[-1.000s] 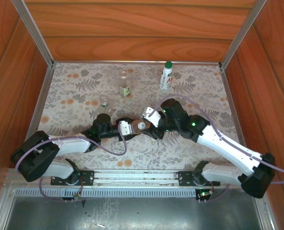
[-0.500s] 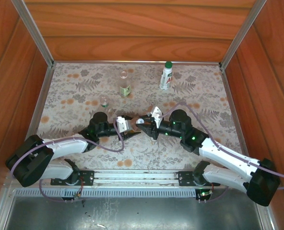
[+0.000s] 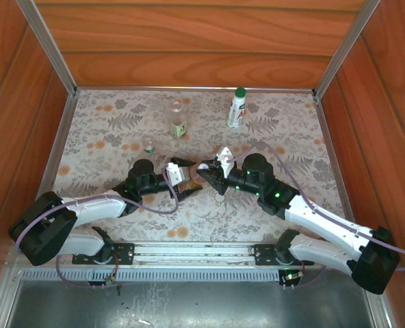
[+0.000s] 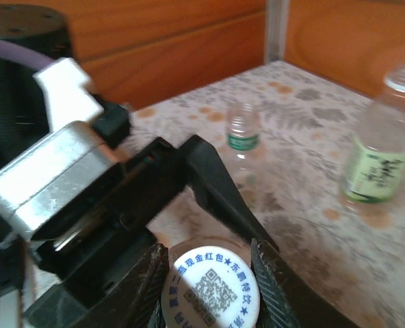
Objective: Screw on the bottle caps
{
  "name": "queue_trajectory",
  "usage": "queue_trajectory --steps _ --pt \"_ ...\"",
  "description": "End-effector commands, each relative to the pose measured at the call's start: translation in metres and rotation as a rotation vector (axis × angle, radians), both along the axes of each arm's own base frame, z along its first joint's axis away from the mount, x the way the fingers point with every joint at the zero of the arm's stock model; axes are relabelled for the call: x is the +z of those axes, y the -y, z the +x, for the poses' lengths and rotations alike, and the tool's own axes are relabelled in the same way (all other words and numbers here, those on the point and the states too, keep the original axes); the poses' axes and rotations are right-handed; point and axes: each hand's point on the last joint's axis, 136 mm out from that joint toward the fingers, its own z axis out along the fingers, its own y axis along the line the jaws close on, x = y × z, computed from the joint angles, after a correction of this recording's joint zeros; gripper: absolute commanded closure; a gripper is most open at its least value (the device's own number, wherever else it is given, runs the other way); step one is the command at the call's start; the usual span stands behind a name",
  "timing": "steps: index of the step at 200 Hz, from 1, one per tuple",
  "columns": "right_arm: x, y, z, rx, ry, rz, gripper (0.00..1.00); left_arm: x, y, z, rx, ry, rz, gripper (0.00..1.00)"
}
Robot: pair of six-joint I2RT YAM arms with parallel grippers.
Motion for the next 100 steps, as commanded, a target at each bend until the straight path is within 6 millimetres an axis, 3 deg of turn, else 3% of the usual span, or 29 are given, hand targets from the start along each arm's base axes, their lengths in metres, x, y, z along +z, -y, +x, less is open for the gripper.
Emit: queue_trajectory --steps 1,23,58,79,100 --pt "0.005 0.024 0.038 -0.236 0.012 -0.07 0.98 0.008 -0.007 0.024 0.164 -0.046 -0.039 0.0" --pt "0.008 0.028 0.066 -0.314 0.019 -0.096 1.0 0.005 -0.023 0.034 0.29 -0.116 -0.073 0.0" --pt "0.013 0.03 0.12 -0.364 -0.043 -0.097 1.0 0.0 -0.047 0.021 0.346 -0.168 -0.119 0.0" --pt "0.017 0.03 0.156 -0.382 -0.117 -0.059 1.0 0.004 -0.058 0.008 0.331 -0.103 -0.125 0.0" --pt "0.011 0.03 0.193 -0.41 -0.165 -0.07 1.0 0.004 -0.074 0.013 0.421 -0.129 -0.153 0.0"
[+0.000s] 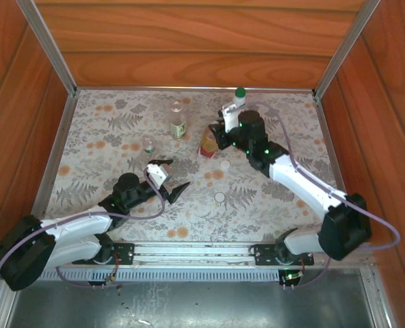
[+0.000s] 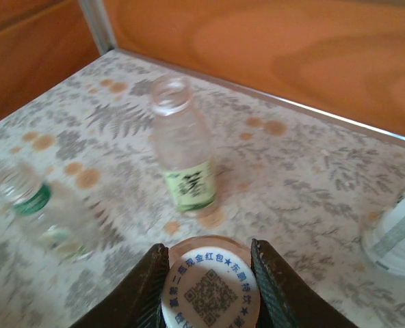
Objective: Screw on the bottle caps
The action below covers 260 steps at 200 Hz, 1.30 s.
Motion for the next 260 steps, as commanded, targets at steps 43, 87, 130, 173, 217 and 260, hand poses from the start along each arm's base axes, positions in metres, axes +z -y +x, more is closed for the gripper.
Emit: queue_trajectory --steps 43,87,130,173,217,260 --pt "-0.036 -0.004 0.095 -0.098 -0.163 -0.041 1.0 -0.004 -0.028 0.011 0.177 -0.101 -0.043 0.0" --pt "-0.06 -0.011 0.126 -0.1 -0.166 -0.123 1.0 -0.015 -0.043 0.02 0.271 -0.119 0.008 0.0" --pt "-0.078 -0.012 0.131 -0.092 -0.183 -0.16 0.94 -0.019 -0.041 0.019 0.263 -0.129 0.03 0.0" --pt "-0.055 -0.015 0.125 -0.066 -0.164 -0.129 0.4 -0.015 -0.05 0.021 0.311 -0.129 -0.001 0.0" --pt "-0.024 -0.012 0.111 -0.05 -0.122 -0.084 0.24 -0.017 -0.055 0.025 0.334 -0.092 0.05 0.0" --pt "-0.016 -0.016 0.099 -0.015 -0.123 -0.054 0.22 -0.023 -0.054 0.029 0.331 -0.143 0.063 0.0"
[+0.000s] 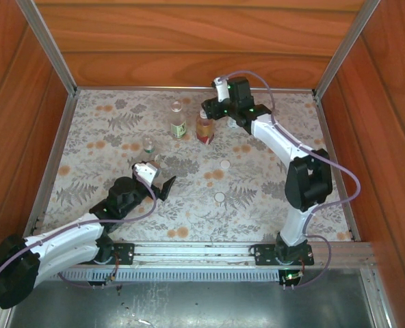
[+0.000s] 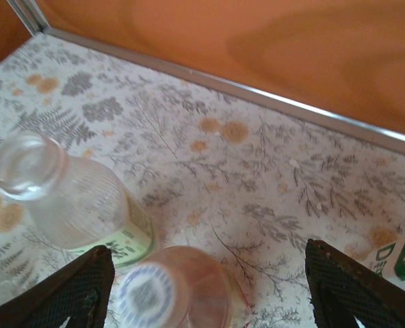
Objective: Screw on the bottle caps
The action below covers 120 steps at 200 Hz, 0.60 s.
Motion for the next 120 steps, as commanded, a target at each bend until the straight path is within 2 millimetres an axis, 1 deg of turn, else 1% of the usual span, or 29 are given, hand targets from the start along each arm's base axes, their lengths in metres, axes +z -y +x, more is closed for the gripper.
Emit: queue_trajectory --steps 1,25,49,90,120 --pt "0.003 -0.001 -0.007 0.025 -0.012 0.024 0.22 -0.002 0.0 0.005 0.007 -0.027 0.015 0.0" --pt "-0.001 -0.004 -0.01 0.033 -0.018 0.026 0.22 -0.004 0.002 0.005 -0.002 -0.033 0.023 0.0" --pt "0.0 -0.004 -0.011 0.036 -0.016 0.028 0.22 -0.002 0.001 0.005 0.003 -0.031 0.019 0.0" --pt "0.012 -0.011 -0.019 0.063 0.01 0.037 0.22 -0.005 -0.005 0.01 0.027 -0.057 0.003 0.0" --pt "0.018 -0.02 -0.027 0.088 0.028 0.027 0.22 -0.009 -0.007 0.012 0.035 -0.078 -0.006 0.0"
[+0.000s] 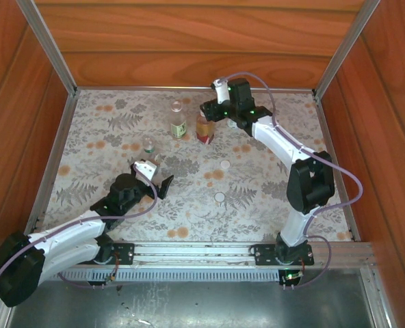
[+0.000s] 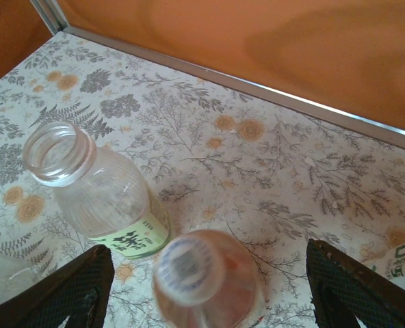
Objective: Screw on the bottle caps
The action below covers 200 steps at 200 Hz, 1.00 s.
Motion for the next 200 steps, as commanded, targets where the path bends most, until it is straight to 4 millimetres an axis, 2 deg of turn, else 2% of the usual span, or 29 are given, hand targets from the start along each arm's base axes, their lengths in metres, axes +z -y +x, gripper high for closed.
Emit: queue_trajectory --steps 1,38,85,149,181,200 --pt "0.02 -0.012 -0.015 0.047 0.039 0.017 0.22 0.006 0.002 0.003 0.0 -0.014 -0.03 0.0" --pt "0.025 -0.036 -0.024 0.108 0.067 0.01 0.2 0.005 0.002 0.003 -0.007 -0.02 -0.031 0.0" --pt "0.02 -0.071 -0.019 0.174 0.083 0.009 0.16 0.003 0.001 0.003 -0.005 -0.023 -0.028 0.0" --pt "0.001 -0.105 0.008 0.22 0.073 0.014 0.1 0.0 0.002 0.001 -0.015 -0.027 -0.022 0.0" --pt "-0.013 -0.117 0.017 0.238 0.046 0.012 0.11 0.0 0.003 0.0 -0.024 -0.028 -0.022 0.0" --pt "-0.02 -0.121 0.022 0.243 0.035 0.0 0.16 -0.001 0.002 0.0 -0.025 -0.028 -0.021 0.0"
